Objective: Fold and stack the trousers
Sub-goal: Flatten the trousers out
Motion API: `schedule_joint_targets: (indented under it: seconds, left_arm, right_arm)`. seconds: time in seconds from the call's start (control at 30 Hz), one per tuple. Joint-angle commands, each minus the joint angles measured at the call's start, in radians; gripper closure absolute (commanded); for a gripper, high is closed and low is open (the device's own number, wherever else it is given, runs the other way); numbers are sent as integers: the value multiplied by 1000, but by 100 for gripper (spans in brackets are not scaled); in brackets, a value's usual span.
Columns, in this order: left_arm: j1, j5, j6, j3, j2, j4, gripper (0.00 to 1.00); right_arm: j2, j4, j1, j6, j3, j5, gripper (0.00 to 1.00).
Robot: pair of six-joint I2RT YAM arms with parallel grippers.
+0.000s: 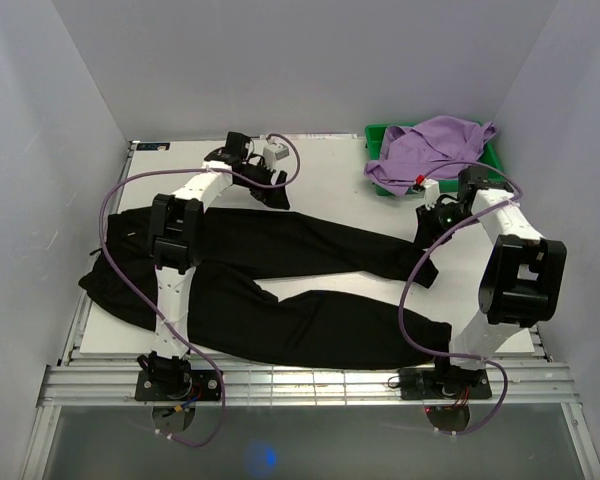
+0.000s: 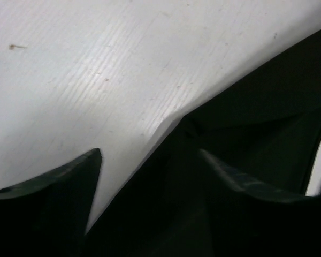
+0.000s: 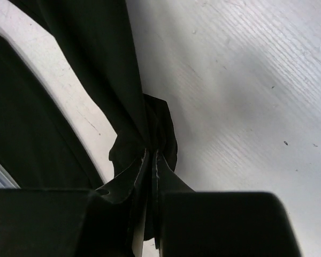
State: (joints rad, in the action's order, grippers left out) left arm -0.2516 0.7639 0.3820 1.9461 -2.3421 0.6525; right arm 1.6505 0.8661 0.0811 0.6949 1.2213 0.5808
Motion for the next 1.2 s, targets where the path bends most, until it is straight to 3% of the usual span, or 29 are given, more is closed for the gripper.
schedule_joint_targets:
  seconds: [0.0,0.13,0.23,0.27,0.33,0.5,0.63,0.83,0.87,0.93,1.03,1.1,1.13,1.17]
  left_arm:
    - [20,-57,-63,-31,145,-37,13]
    - [34,-78,7,-226,312,-60,11]
    - [38,-89,73,-384,455,-65,11]
    - [38,-90,89,-413,483,-51,11]
    - [38,-107,103,-478,538,-24,12]
    - [44,-103,86,-565,596,38,14]
    - [49,-77,52,-608,615,33,14]
    - [77,-57,37,-549,544,119,13]
    - [80,-58,40,-541,538,128,13]
    - [81,-69,50,-533,529,144,13]
    - [83,-93,63,-539,521,154,13]
    - [81,-104,77,-547,515,160,14]
    - [81,-119,86,-556,509,164,15]
    - [83,-127,93,-562,507,164,15]
  right_arm:
    - [70,111,22,0,104,41,92]
    - [143,55,23,-61,173,-41,90]
    - [153,1,26,-121,211,-148,55]
    - [154,-6,29,-130,221,-174,39]
    - [137,-12,42,-149,248,-240,32]
    - [20,26,42,-52,230,-201,35]
    - [-73,42,-50,79,127,-205,38]
    - [-120,-136,-222,144,-92,-384,29]
    - [-115,-156,-233,152,-117,-401,22]
    - [-95,-211,-254,160,-135,-435,19]
    - [-49,-260,-270,172,-144,-476,20]
    - [-15,-309,-271,175,-141,-504,39]
    - [-6,-331,-270,175,-137,-513,64]
    - [3,-332,-270,173,-132,-518,75]
